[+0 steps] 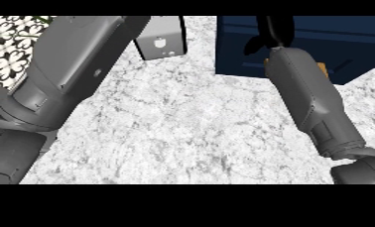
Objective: Pick up the can, place it into the drawer and close the drawer
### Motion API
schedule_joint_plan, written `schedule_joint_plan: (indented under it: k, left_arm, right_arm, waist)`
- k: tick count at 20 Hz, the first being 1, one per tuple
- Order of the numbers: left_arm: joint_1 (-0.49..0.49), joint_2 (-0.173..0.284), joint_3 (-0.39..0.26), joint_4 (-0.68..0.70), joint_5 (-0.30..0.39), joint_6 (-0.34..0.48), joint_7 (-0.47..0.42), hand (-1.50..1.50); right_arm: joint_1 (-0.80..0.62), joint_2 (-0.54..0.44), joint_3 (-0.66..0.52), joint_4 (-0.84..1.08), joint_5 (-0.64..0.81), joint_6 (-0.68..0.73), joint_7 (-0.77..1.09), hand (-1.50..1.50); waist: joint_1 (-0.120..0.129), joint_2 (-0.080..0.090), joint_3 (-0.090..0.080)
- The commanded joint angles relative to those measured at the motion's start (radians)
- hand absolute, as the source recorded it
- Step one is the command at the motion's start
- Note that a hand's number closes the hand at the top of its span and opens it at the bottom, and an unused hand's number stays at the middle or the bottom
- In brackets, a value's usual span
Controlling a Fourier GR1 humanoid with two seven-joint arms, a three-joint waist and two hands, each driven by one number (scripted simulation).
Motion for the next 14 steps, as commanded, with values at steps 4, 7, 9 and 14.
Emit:
schedule_joint_plan:
  k: [4,7,9,14]
  left_arm:
    - [0.093,0.033,-0.018,-0.119,-0.014,-0.003,0.019,-1.5]
    - [0.131,0.061,-0.004,-0.158,0.005,-0.037,0.027,-1.5]
    - [0.143,0.064,-0.01,-0.189,-0.003,-0.012,0.031,-1.5]
    - [0.163,0.112,-0.015,-0.266,-0.001,-0.036,0.085,-1.5]
  right_arm:
    - [-0.142,0.001,-0.046,0.07,-0.016,-0.039,0.004,-1.5]
    - [-0.14,0.009,-0.086,0.077,-0.066,-0.044,-0.056,-1.5]
    - [-0.162,0.001,-0.14,0.049,-0.141,0.012,-0.121,-1.5]
    - [-0.169,0.01,-0.155,0.082,-0.145,-0.008,-0.166,-1.5]
  waist:
    - [0.018,-0.005,-0.003]
    - [0.021,0.002,-0.002]
    - [0.029,-0.007,-0.001]
    - [0.029,-0.005,-0.002]
